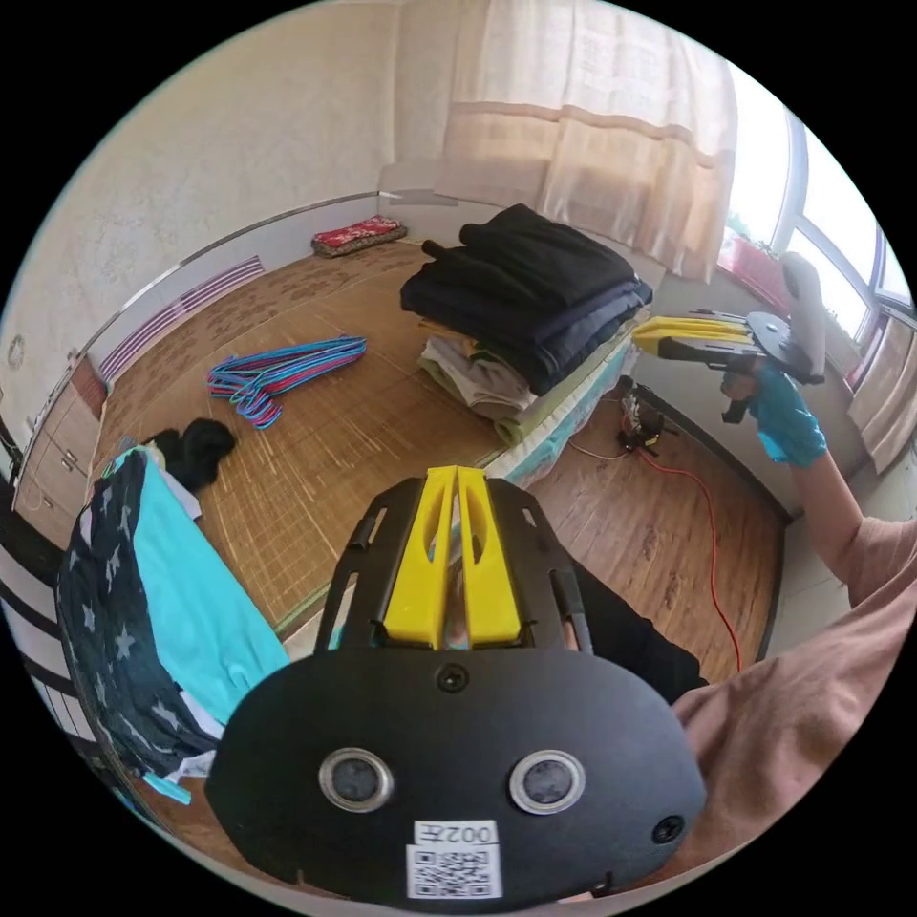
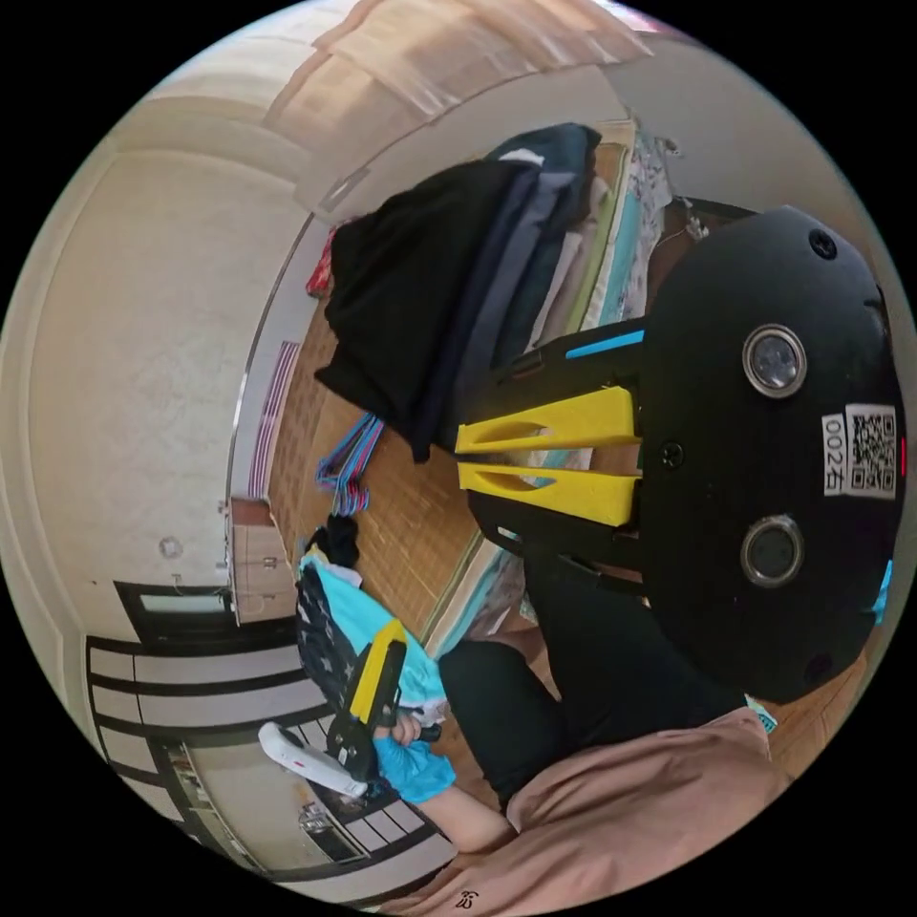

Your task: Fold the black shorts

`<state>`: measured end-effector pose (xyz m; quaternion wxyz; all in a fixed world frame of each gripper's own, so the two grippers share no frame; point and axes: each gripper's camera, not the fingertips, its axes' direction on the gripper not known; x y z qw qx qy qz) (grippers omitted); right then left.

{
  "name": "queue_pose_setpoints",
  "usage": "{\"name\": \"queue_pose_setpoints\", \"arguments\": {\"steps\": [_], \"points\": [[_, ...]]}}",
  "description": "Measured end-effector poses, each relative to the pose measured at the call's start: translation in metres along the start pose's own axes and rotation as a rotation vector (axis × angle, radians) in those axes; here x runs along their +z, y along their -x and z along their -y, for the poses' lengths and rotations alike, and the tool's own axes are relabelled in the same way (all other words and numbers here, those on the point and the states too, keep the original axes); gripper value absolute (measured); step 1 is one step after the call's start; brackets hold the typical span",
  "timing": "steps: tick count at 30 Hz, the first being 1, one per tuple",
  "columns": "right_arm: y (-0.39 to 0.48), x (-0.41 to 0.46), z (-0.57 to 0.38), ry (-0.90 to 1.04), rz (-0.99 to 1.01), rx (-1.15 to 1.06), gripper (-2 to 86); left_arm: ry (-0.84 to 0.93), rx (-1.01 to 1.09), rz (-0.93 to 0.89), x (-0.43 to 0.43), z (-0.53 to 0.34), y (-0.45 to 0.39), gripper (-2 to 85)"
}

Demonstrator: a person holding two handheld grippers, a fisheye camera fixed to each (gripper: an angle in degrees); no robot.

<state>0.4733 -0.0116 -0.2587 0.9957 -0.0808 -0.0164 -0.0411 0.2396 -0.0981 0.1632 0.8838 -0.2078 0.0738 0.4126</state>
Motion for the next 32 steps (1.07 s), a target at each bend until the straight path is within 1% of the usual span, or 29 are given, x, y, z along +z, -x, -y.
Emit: {"name": "queue_pose_setpoints", "arguments": {"steps": [4,7,11,13,15,20,25,32], "points": [[0.077,0.036,0.019,0.059,0.083,-0.074,1.6,-0.008,-0.081,0.062,-0.014,-0.052,0.024,-0.9],[0.125,0.062,0.027,0.093,0.133,-0.084,2.4,-0.004,-0.139,0.129,-0.025,-0.086,0.042,-0.9],[0.171,0.089,0.035,0.108,0.163,-0.018,1.4,-0.012,-0.209,0.168,-0.04,-0.134,0.066,-0.9],[0.195,0.106,0.041,0.127,0.174,0.08,0.4,-0.023,-0.23,0.165,-0.045,-0.155,0.075,-0.9],[0.213,0.118,0.045,0.145,0.188,0.112,0.1,-0.027,-0.242,0.166,-0.049,-0.175,0.083,-0.9],[0.256,0.141,0.06,0.204,0.128,0.203,-0.4,-0.019,-0.305,0.225,-0.06,-0.236,0.109,-0.9],[0.306,0.158,0.08,0.187,0.048,0.214,-0.6,-0.023,-0.348,0.246,-0.069,-0.287,0.129,-0.9],[0.364,0.181,0.117,0.153,0.088,0.175,-0.6,-0.006,-0.392,0.338,-0.08,-0.34,0.15,-0.9]]}}
